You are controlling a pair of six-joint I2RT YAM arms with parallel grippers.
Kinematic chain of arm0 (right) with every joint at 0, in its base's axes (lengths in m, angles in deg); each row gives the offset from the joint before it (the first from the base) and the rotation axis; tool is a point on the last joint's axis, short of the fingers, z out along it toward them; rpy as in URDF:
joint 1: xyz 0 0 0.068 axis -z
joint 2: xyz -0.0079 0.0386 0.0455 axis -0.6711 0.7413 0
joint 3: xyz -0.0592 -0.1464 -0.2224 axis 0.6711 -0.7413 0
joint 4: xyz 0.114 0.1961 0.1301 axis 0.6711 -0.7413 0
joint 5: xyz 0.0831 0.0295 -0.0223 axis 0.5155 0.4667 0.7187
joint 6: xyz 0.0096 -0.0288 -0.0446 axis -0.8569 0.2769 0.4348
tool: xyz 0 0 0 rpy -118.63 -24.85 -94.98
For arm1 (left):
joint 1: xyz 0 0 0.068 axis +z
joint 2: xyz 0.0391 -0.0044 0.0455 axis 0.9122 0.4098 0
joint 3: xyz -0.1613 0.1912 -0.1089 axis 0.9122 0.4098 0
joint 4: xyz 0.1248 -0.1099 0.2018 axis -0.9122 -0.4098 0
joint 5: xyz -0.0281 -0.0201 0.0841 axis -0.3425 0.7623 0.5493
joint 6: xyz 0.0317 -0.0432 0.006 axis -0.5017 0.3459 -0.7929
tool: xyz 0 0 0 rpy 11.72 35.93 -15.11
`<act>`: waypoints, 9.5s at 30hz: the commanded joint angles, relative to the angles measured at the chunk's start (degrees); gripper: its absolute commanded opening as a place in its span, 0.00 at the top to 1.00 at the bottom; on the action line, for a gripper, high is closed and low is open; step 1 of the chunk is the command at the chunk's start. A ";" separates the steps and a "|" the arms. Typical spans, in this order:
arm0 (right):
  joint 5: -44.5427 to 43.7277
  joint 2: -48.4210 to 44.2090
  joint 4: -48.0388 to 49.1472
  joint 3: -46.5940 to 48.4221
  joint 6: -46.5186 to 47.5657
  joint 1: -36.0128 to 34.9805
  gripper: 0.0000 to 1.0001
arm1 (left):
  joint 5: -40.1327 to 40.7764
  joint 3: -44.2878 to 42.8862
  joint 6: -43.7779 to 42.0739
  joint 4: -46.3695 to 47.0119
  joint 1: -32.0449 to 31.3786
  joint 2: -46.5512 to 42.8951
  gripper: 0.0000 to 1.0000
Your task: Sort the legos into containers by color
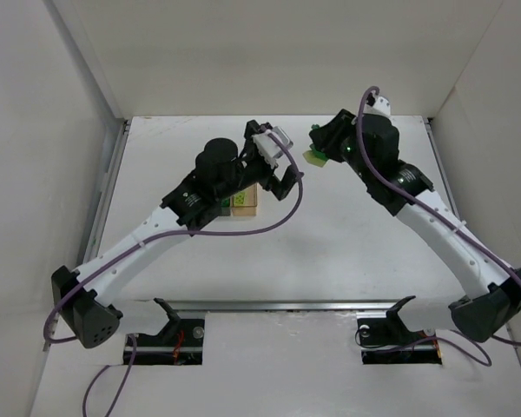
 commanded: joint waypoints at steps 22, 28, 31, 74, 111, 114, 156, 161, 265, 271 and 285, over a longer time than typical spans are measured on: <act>-0.33 -5.96 8.68 -4.75 1.28 -4.64 1.00 | -15.97 -8.38 18.77 0.98 0.85 8.61 0.23; 0.19 -5.43 8.68 -4.13 1.28 -5.17 1.00 | -14.03 -13.91 18.16 -2.46 0.85 11.86 0.49; 0.19 -5.43 8.68 -4.13 1.28 -5.17 1.00 | -14.55 -13.92 18.69 -2.46 0.85 11.86 0.68; 1.58 30.42 -13.82 0.70 5.76 -0.34 0.94 | 18.05 13.42 0.84 -7.20 1.91 -7.22 1.00; 64.53 8.19 8.59 -5.80 19.03 5.47 0.08 | -7.00 13.86 -5.31 -3.25 2.43 -10.64 1.00; 65.58 8.19 9.20 -5.80 19.56 4.94 0.13 | -7.00 13.33 -5.31 -3.25 2.43 -10.03 1.00; 45.46 6.69 9.20 -10.72 8.75 17.59 1.00 | 6.61 21.24 -0.83 -2.73 2.43 -11.10 1.00; 45.46 7.23 9.20 -10.72 8.75 17.59 1.00 | 14.08 20.10 3.03 1.49 5.33 0.58 1.00; 10.52 15.96 -8.58 -4.83 8.02 1.49 1.00 | 30.28 21.67 7.89 -5.63 6.31 -15.56 0.01; 34.46 8.20 -2.05 -4.31 -1.69 12.22 1.00 | 12.54 27.81 -4.94 9.30 6.30 -18.38 0.01; 38.51 0.46 11.93 -6.77 -27.55 11.00 1.00 | -4.45 26.16 -46.32 35.93 0.68 -5.37 0.09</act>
